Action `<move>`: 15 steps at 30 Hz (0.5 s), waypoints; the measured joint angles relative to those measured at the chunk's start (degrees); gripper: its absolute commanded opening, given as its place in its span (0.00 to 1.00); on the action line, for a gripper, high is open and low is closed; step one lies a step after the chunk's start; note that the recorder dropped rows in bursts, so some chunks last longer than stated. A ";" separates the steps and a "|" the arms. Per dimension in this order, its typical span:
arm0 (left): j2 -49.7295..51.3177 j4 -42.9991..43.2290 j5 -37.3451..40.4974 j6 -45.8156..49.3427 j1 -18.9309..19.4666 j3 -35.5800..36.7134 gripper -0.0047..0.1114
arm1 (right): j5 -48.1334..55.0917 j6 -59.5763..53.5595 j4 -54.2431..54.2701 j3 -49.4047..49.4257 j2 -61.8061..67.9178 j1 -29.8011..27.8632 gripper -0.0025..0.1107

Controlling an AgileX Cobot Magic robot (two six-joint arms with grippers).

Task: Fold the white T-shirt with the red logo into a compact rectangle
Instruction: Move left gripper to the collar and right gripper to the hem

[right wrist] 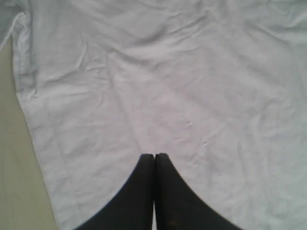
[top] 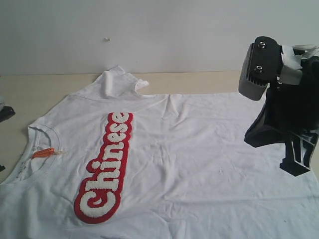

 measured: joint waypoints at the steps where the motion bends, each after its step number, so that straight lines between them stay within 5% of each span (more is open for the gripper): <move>1: 1.08 0.00 -0.01 1.15 0.00 -0.41 0.04 | -0.57 -0.12 -1.80 0.00 0.00 0.00 0.02; 15: 25.66 -0.21 -14.30 9.95 4.40 -18.09 0.04 | -6.06 -2.70 -26.97 0.00 11.15 0.00 0.02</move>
